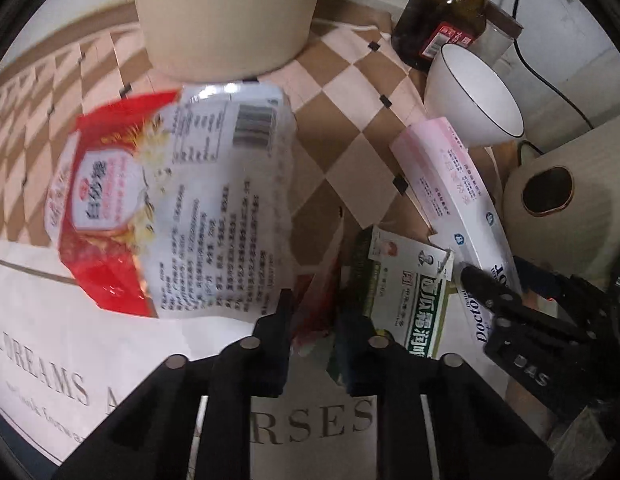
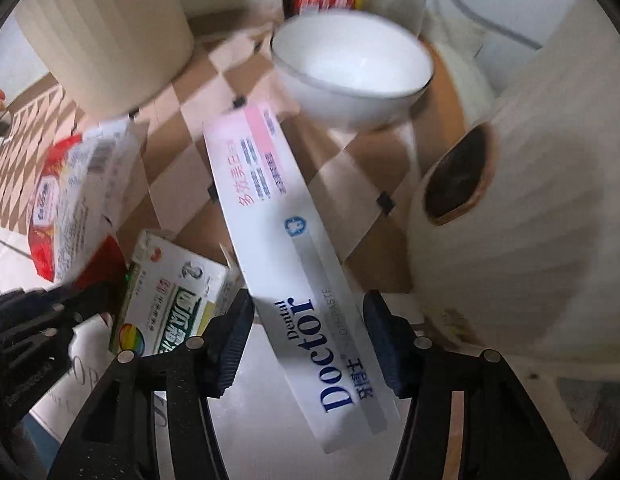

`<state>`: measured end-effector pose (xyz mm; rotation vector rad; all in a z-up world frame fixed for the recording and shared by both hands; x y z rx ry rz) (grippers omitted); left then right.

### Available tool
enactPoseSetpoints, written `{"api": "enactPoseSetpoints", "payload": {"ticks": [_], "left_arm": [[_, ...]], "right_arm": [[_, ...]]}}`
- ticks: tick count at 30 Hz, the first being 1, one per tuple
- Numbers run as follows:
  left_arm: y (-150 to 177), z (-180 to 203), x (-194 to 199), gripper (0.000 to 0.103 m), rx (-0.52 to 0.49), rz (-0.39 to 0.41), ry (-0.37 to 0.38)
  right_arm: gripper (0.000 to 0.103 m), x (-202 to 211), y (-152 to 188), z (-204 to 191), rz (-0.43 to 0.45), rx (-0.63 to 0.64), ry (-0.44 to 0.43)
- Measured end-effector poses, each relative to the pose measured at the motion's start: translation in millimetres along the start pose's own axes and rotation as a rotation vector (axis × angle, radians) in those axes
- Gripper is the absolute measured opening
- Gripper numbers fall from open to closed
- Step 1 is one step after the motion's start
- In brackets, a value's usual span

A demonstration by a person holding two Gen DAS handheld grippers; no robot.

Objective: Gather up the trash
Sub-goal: 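Move the right tool to the white Doctor toothpaste box and grasp it, then carry the toothpaste box down over the white bin and open the right tool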

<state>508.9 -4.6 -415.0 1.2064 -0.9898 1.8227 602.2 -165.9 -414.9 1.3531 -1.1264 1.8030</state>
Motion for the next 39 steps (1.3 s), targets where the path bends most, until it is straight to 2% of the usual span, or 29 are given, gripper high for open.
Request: {"api": "enactPoseSetpoints", "payload": {"ticks": [5, 12, 19, 23, 27, 31, 34, 37, 39], "left_arm": [[2, -7, 33, 0.013, -0.019, 0.09, -0.088], [22, -35, 106, 0.013, -0.016, 0.23, -0.165], [68, -70, 152, 0.012, -0.019, 0.314, -0.2], [122, -92, 174, 0.012, -0.031, 0.327, -0.182], [184, -112, 177, 0.012, -0.04, 0.284, -0.151], [260, -138, 162, 0.012, -0.029, 0.173, -0.107], [312, -160, 133, 0.012, -0.003, 0.058, -0.083], [352, -184, 86, 0.012, 0.052, -0.065, -0.058], [371, -197, 47, 0.012, 0.105, -0.146, -0.021]], "right_arm": [[0.057, 3, 2, -1, 0.032, -0.023, -0.012], [0.052, 48, 21, -10, 0.12, -0.104, -0.064], [0.051, 119, 82, -41, 0.228, -0.167, -0.095], [0.051, 154, 143, -75, 0.251, -0.187, -0.124], [0.051, 183, 228, -110, 0.239, -0.203, -0.159], [0.051, 182, 316, -148, 0.16, -0.236, -0.211], [0.051, 161, 378, -173, 0.065, -0.245, -0.24], [0.051, 114, 435, -195, -0.052, -0.251, -0.252], [0.051, 82, 460, -206, -0.114, -0.259, -0.257]]}}
Point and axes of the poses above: each gripper's, at about its wrist camera, not at the fingertips, and x roughly against the way its jaws point, z to its right, y to its underside, the point moved 8 cm from there along -x, roughly the way its jaws point, and after that the axes turned 4 degrees about y, right-handed, at the moved point
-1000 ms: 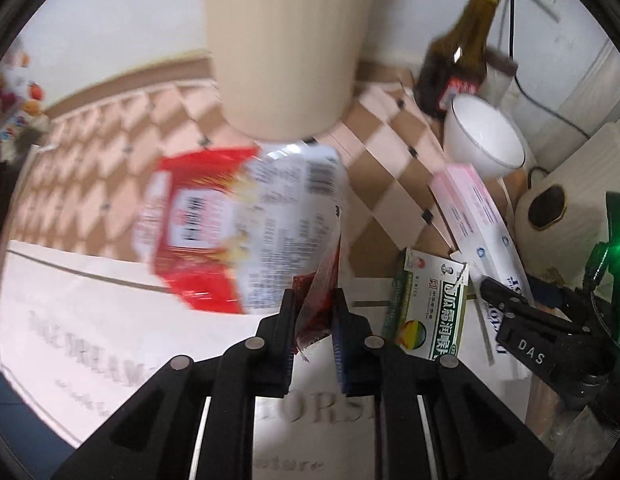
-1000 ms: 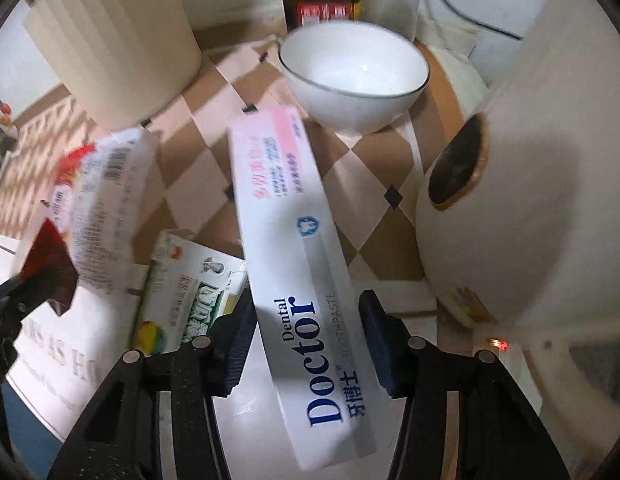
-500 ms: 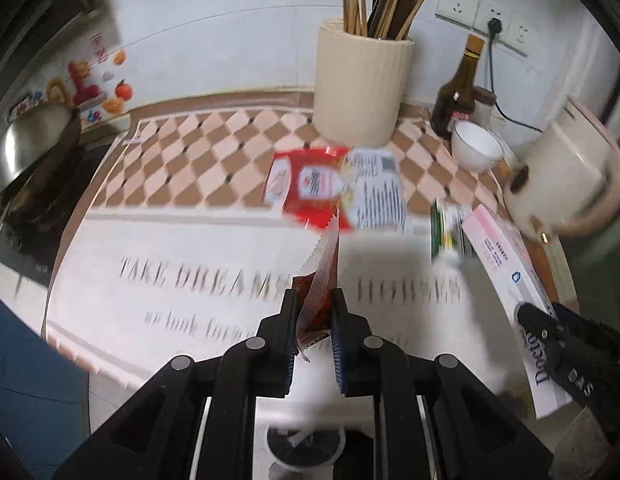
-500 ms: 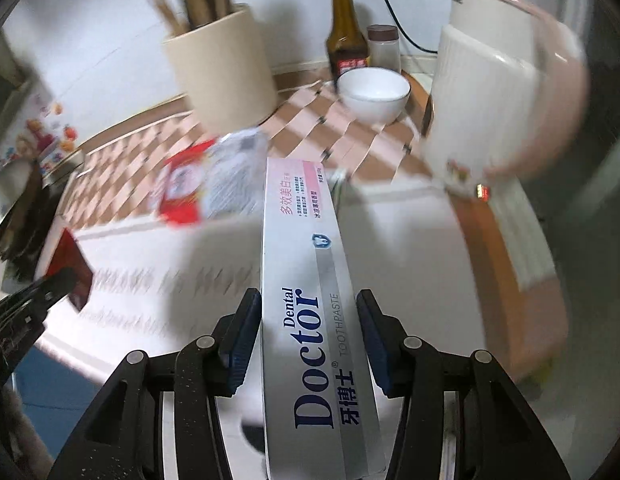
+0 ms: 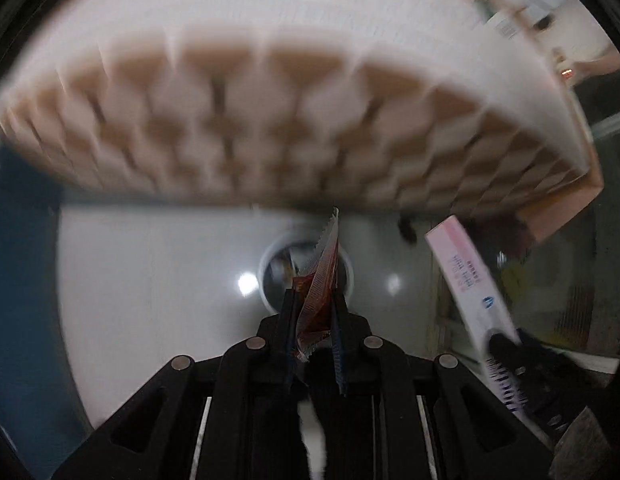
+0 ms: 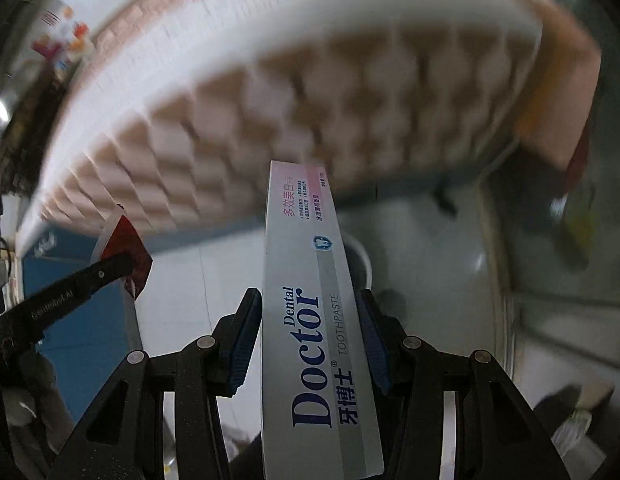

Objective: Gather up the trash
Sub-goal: 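Carry the toothpaste box down over the white bin and open the right tool, then raise both tools back toward the counter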

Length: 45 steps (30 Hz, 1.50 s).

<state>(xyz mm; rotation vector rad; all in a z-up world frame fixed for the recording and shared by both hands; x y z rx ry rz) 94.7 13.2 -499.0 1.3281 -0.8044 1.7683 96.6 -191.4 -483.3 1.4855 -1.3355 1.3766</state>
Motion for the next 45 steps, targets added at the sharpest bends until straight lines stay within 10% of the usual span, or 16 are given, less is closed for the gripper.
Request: {"api": "enactPoseSetpoints", "payload": {"ticks": [10, 17, 19, 23, 27, 32, 45], "left_arm": [[16, -38, -244, 0.013, 0.138, -0.284, 0.121], [30, -62, -377, 0.019, 0.131, -0.372, 0.072], [35, -71, -388, 0.049, 0.125, -0.375, 0.042], [36, -86, -391, 0.093, 0.114, -0.33, 0.002], [38, -93, -380, 0.095, 0.075, -0.294, -0.085], [31, -100, -346, 0.095, -0.011, -0.158, -0.229], [45, -85, -238, 0.095, -0.015, -0.069, -0.245]], "right_arm": [[0.05, -242, 47, 43, -0.256, -0.108, -0.006], [0.052, -387, 61, 63, -0.382, -0.14, -0.032], [0.053, -412, 64, 71, -0.401, -0.15, -0.012], [0.083, -428, 62, 83, -0.368, -0.148, 0.025], [0.103, -422, 60, 87, -0.316, -0.079, 0.115], [0.103, -401, 50, 86, -0.241, 0.004, 0.217], [0.103, -297, 40, 57, -0.108, 0.08, 0.252]]}}
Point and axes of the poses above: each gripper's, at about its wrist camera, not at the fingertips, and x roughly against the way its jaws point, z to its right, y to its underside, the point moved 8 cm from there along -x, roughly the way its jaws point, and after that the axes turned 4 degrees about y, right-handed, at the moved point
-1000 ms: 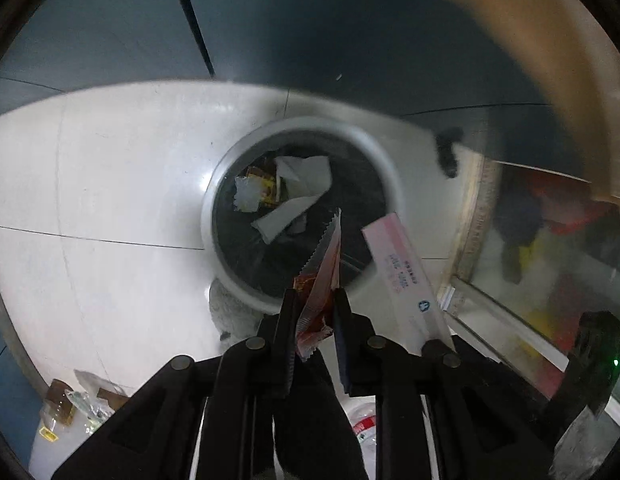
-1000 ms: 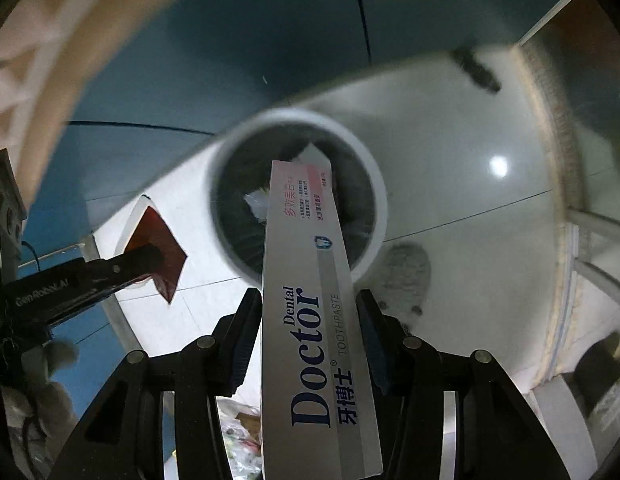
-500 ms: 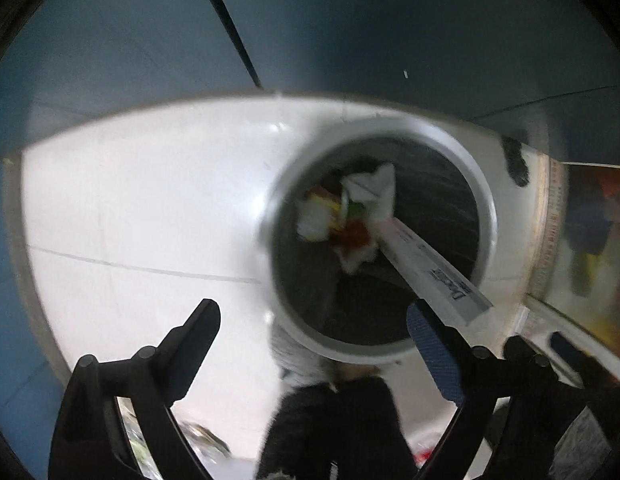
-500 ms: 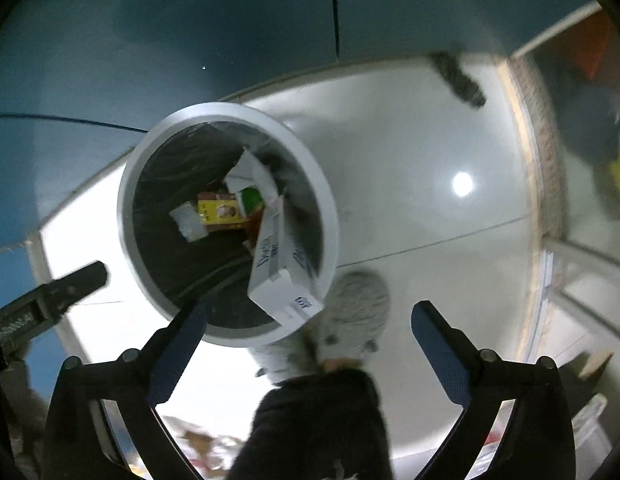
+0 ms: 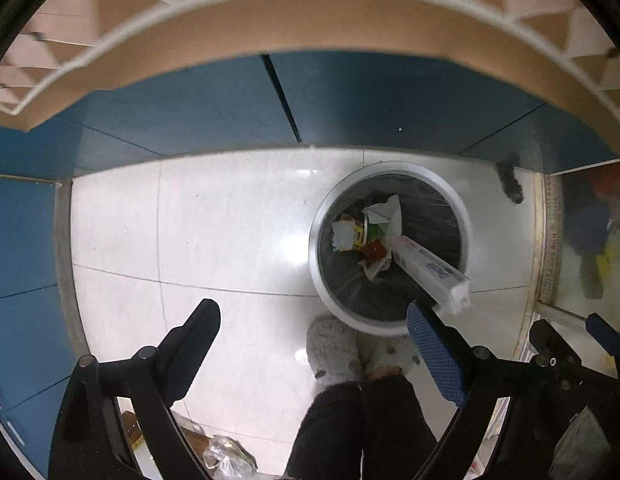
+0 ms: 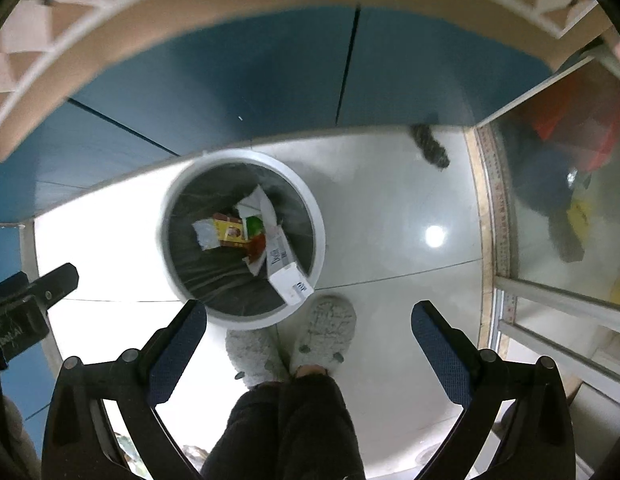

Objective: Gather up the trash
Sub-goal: 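Raise both tools back toward the counter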

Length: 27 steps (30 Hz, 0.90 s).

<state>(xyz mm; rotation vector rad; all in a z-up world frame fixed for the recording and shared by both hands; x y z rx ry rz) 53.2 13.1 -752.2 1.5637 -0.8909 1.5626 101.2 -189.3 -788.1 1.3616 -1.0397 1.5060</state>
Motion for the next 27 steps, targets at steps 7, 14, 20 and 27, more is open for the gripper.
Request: {"api": "enactPoseSetpoints", "payload": {"ticks": [7, 14, 20, 27], "left_arm": [[20, 0, 96, 0.095, -0.006, 0.054, 0.013], [37, -5, 196, 0.095, -0.012, 0.13, 0.045], [50, -13, 277, 0.095, -0.004, 0.186, 0.042], [26, -20, 377, 0.095, 0.012, 0.39, 0.004]], "right_arm": [[0.103, 105, 9, -5, 0.068, 0.024, -0.009], [0.103, 222, 27, -6, 0.127, 0.043, -0.022], [0.103, 315, 46, -6, 0.183, 0.044, -0.061], [0.103, 421, 25, 0, 0.319, -0.01, -0.168]]}}
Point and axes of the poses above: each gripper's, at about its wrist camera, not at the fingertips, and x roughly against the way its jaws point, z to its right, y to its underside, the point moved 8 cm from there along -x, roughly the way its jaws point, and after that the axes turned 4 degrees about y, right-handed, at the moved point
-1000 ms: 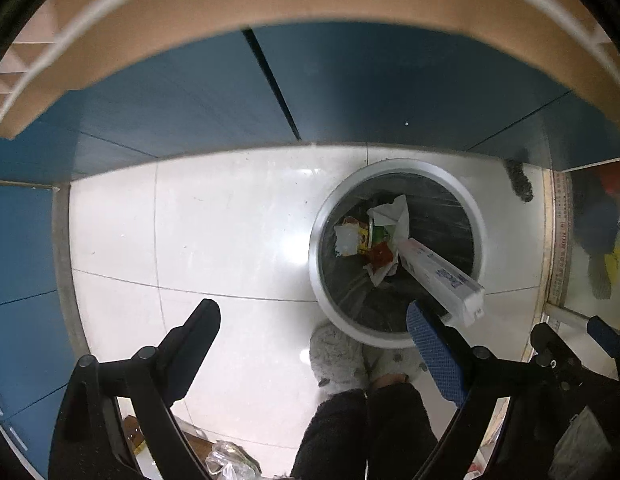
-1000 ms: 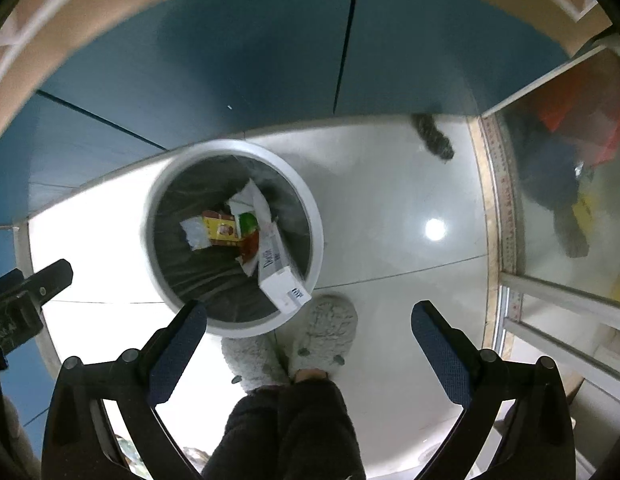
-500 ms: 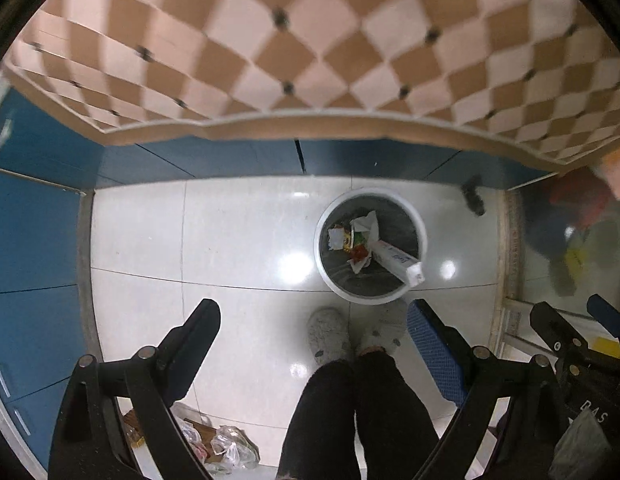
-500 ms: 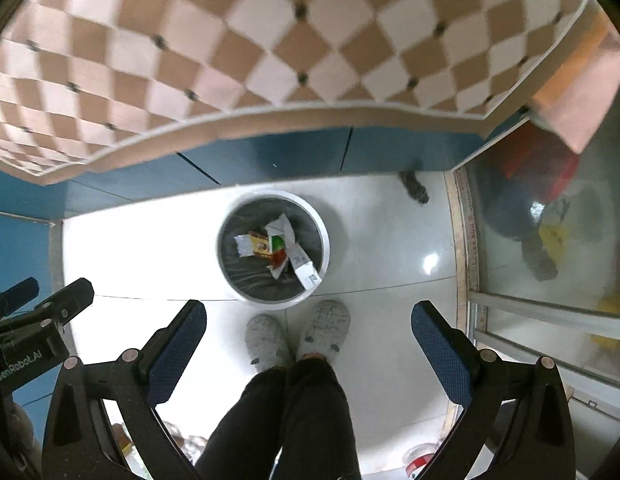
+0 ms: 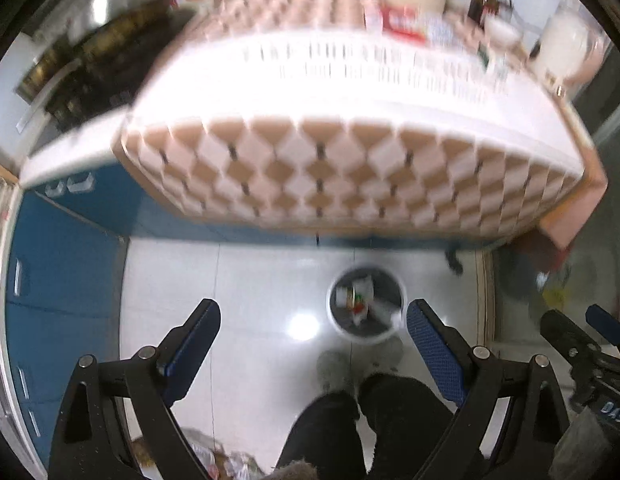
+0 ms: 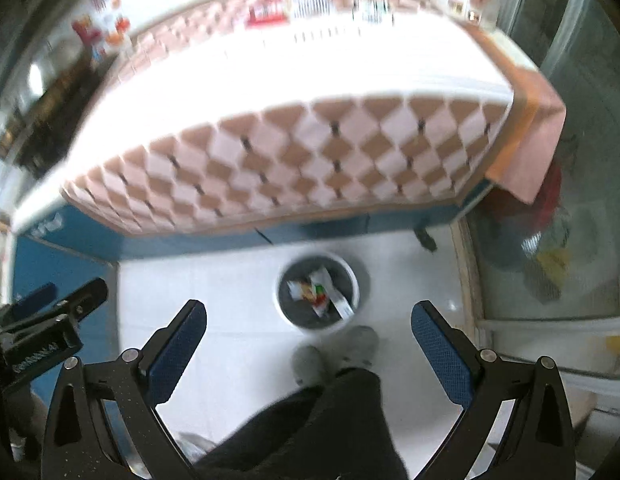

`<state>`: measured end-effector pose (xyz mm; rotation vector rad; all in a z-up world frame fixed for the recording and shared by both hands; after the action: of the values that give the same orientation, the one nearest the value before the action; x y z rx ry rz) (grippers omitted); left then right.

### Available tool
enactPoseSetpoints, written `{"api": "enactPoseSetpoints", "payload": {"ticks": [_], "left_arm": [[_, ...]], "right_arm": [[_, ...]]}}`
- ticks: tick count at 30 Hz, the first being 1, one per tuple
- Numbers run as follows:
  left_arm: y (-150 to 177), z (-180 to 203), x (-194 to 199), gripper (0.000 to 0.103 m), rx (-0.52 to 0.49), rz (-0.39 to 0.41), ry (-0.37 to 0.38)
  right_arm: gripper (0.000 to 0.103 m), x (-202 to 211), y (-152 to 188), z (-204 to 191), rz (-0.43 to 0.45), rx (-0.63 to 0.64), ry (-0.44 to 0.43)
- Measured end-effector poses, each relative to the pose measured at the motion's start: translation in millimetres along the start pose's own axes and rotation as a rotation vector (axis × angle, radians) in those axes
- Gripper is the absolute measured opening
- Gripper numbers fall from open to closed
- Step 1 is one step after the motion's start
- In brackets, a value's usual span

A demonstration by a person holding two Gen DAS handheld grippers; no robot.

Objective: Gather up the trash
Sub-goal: 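Raise both tools back toward the counter, then grasp the green medicine box with the right tool while the left tool grasps the red snack bag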

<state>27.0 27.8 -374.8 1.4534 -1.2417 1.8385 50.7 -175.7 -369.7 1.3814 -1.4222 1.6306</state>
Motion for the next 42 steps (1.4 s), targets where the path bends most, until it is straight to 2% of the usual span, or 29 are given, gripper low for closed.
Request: {"api": "enactPoseSetpoints", "payload": {"ticks": [5, 6, 7, 9, 13, 17, 23, 24, 26, 27, 28, 30, 34, 37, 39, 42], "left_arm": [[-70, -3, 25, 0.095, 0.046, 0.14, -0.026], [-83, -4, 24, 0.097, 0.054, 0.155, -0.026], [-96, -6, 22, 0.103, 0.061, 0.16, -0.022], [-124, -3, 12, 0.103, 0.086, 0.155, -0.008], [-174, 13, -24, 0.103, 0.147, 0.101, 0.013], [-220, 21, -68, 0.103, 0.228, 0.029, 0.004], [-277, 37, -138, 0.103, 0.335, -0.084, -0.032], [-286, 38, -148, 0.103, 0.356, -0.099, -0.03], [-302, 40, -165, 0.103, 0.387, -0.115, -0.024], [-311, 41, -175, 0.103, 0.401, -0.122, -0.02], [-319, 41, -181, 0.103, 0.411, -0.124, -0.013], [-333, 40, -191, 0.103, 0.429, -0.121, 0.009], [-358, 41, -211, 0.103, 0.449, -0.124, 0.08], [-372, 46, -223, 0.102, 0.478, -0.125, 0.171], [-382, 49, -226, 0.101, 0.475, -0.11, 0.182], [-395, 58, -228, 0.101, 0.45, -0.096, 0.183]], "right_arm": [[0.103, 36, -66, 6, 0.101, -0.055, -0.033], [0.103, 37, -80, 12, 0.112, -0.065, -0.034], [0.103, 35, -94, 17, 0.118, -0.073, -0.03], [0.103, 25, -126, 29, 0.124, -0.091, -0.019], [0.103, -21, -203, 62, 0.094, -0.159, -0.023], [0.103, -96, -286, 106, 0.046, -0.176, 0.009], [0.103, -205, -381, 131, -0.05, -0.152, 0.024], [0.103, -220, -392, 131, -0.064, -0.138, 0.032], [0.093, -248, -407, 130, -0.099, -0.113, 0.026], [0.085, -255, -410, 129, -0.108, -0.101, 0.026], [0.069, -254, -416, 125, -0.096, -0.066, 0.049], [0.069, -247, -429, 115, -0.067, -0.008, 0.044], [0.069, -221, -467, 107, 0.027, -0.022, -0.017], [0.069, -221, -494, 91, 0.022, 0.0, -0.053], [0.069, -228, -503, 75, 0.003, 0.033, -0.07], [0.069, -223, -510, 42, 0.021, 0.138, -0.087]]}}
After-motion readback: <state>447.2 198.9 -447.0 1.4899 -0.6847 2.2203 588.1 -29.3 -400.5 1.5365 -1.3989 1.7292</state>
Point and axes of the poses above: each gripper's, at about its wrist camera, not at the fingertips, and x roughly against the way its jaws point, z to its right, y to its underside, the point moved 8 cm from there along -x, roughly the way its jaws point, and after that the axes turned 4 degrees about y, right-handed, at the moved point
